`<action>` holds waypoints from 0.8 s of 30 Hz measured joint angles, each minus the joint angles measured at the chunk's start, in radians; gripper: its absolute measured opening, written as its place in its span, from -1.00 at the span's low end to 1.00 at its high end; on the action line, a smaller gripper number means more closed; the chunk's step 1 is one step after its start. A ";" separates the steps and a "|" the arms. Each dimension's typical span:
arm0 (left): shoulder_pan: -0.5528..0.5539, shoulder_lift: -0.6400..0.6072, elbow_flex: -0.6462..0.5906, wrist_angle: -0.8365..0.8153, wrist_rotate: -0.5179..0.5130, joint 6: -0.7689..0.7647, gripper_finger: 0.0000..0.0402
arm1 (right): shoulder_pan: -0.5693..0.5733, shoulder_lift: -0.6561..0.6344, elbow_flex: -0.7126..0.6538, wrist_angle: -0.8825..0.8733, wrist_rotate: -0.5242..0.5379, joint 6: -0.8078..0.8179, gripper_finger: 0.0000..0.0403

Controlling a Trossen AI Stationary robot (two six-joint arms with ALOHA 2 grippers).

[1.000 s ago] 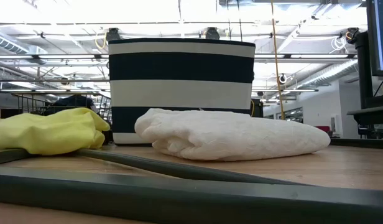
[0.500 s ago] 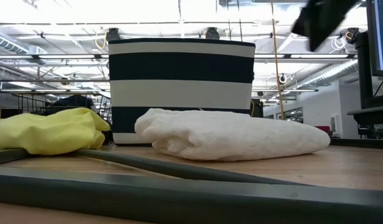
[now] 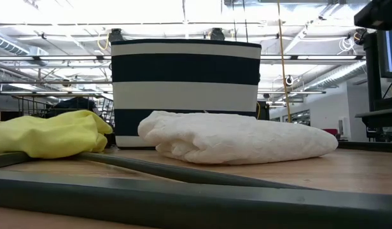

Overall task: Pick & Place Cloths
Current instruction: Put the dark gray sock into the transparent bin

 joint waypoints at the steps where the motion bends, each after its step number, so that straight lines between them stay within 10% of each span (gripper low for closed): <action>1: 0.010 0.000 0.000 0.000 0.000 0.008 0.00 | 0.009 0.000 -0.001 -0.006 0.011 -0.001 0.25; 24: 0.090 0.001 0.000 0.003 0.042 0.035 0.35 | 0.035 0.000 -0.301 0.388 -0.049 0.054 0.26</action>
